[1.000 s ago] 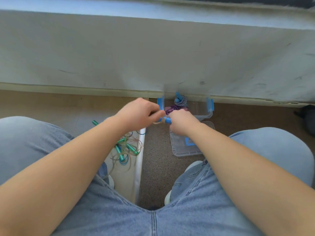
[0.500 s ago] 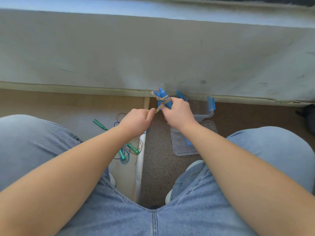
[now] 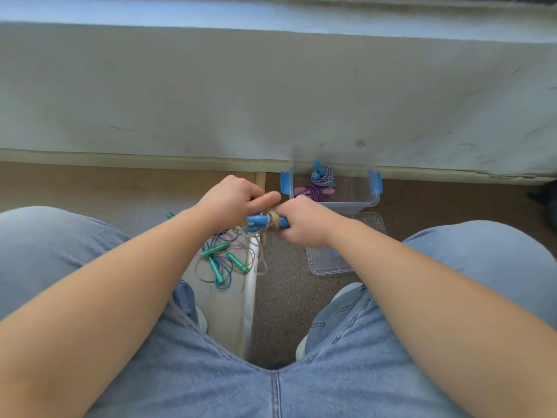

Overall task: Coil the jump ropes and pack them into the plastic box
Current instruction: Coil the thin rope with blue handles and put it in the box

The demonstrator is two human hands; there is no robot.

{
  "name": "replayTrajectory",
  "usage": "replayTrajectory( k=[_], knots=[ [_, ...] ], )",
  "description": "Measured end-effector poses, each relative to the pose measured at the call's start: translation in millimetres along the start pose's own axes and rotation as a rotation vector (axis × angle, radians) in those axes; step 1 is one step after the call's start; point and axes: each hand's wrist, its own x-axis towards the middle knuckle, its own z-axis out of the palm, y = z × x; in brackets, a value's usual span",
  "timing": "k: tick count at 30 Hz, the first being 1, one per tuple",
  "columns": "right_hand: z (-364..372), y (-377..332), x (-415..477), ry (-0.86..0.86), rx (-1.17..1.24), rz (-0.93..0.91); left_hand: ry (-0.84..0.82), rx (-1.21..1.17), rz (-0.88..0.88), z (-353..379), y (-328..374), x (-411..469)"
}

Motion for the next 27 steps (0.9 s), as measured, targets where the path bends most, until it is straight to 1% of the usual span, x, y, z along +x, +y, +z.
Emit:
replayTrajectory(
  k=[2,3,4,6,7,8,10,12,14,16,18,19,21,23,24,27],
  knots=[
    [-0.9,1.6,1.7,0.150,0.224,0.001,0.018,-0.189,-0.181,4.3,-2.6,1.2],
    [-2.4,2.3,3.2,0.234,0.283,0.012,0.031,-0.226,-0.248,7.3,-3.2,1.1],
    [-2.9,4.1,5.6,0.314,0.299,0.039,0.033,-0.214,-0.263,10.6,-3.9,-0.1],
    [-5.7,7.1,8.3,0.438,0.261,0.150,0.004,-0.120,-0.185,15.8,-0.3,-4.8],
    [-7.4,10.3,9.4,0.468,0.237,0.227,-0.017,-0.087,-0.138,17.3,2.5,-7.0],
    [-8.8,13.9,10.4,0.462,0.202,0.317,-0.035,-0.070,-0.081,16.8,7.0,-8.6],
    [-9.6,17.4,10.7,0.351,0.055,0.478,-0.009,0.001,0.102,17.4,12.2,-8.2],
    [-7.7,18.0,9.4,0.198,-0.126,0.549,0.052,0.207,0.264,16.5,14.4,-5.9],
    [-5.3,11.6,6.3,0.066,-0.257,0.498,0.106,0.360,0.301,11.2,13.3,-2.1],
    [-0.9,6.2,3.7,-0.077,-0.276,0.369,0.147,0.376,0.275,3.1,10.3,0.6],
    [2.2,1.3,0.5,-0.182,-0.184,0.219,0.157,0.325,0.220,0.3,3.7,2.6],
    [2.9,-0.5,-0.8,-0.193,-0.097,0.156,0.147,0.271,0.168,1.0,0.5,3.1],
    [1.8,-2.5,-0.8,-0.113,0.145,0.091,0.100,0.072,0.025,2.5,-3.5,3.4],
    [1.1,-2.1,0.9,-0.009,0.394,0.092,0.071,-0.185,-0.103,2.1,-2.1,4.2],
    [1.4,-1.8,1.7,0.035,0.469,0.098,0.087,-0.273,-0.148,1.8,0.1,5.2],
    [5.5,-1.6,5.5,0.147,0.621,0.145,0.179,-0.414,-0.272,5.7,2.3,8.2]
  ],
)
